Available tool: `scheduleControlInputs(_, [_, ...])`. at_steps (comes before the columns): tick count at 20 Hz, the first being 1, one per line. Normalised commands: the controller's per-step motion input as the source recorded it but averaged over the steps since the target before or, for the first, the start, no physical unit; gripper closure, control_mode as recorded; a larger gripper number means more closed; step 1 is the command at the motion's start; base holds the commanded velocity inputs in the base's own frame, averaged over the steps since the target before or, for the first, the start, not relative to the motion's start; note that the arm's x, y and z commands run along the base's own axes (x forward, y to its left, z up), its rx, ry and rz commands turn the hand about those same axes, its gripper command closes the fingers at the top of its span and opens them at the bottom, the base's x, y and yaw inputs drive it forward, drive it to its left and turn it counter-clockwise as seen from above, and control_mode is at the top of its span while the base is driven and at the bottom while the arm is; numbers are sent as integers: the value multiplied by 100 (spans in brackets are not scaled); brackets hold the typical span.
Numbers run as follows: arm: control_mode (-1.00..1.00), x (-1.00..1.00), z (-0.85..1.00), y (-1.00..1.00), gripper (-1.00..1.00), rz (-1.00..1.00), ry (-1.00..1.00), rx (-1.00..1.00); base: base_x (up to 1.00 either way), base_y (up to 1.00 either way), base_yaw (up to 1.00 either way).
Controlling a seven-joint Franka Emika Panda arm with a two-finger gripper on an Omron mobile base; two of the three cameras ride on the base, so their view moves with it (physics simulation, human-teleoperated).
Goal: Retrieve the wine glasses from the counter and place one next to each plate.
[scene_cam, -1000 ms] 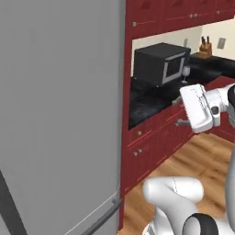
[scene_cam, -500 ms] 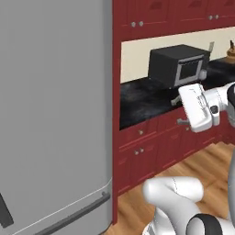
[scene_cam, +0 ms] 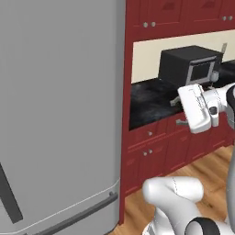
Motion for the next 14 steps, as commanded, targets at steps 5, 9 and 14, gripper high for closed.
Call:
scheduleControlInputs(5, [100,0,0,0,-100,0,0,0,100,-13,-9])
scheduleControlInputs(9, [100,0,0,0,-100,0,0,0,86,-75,-12])
scheduleControlInputs(14, [100,0,0,0,-100,0,0,0,2,-100,0])
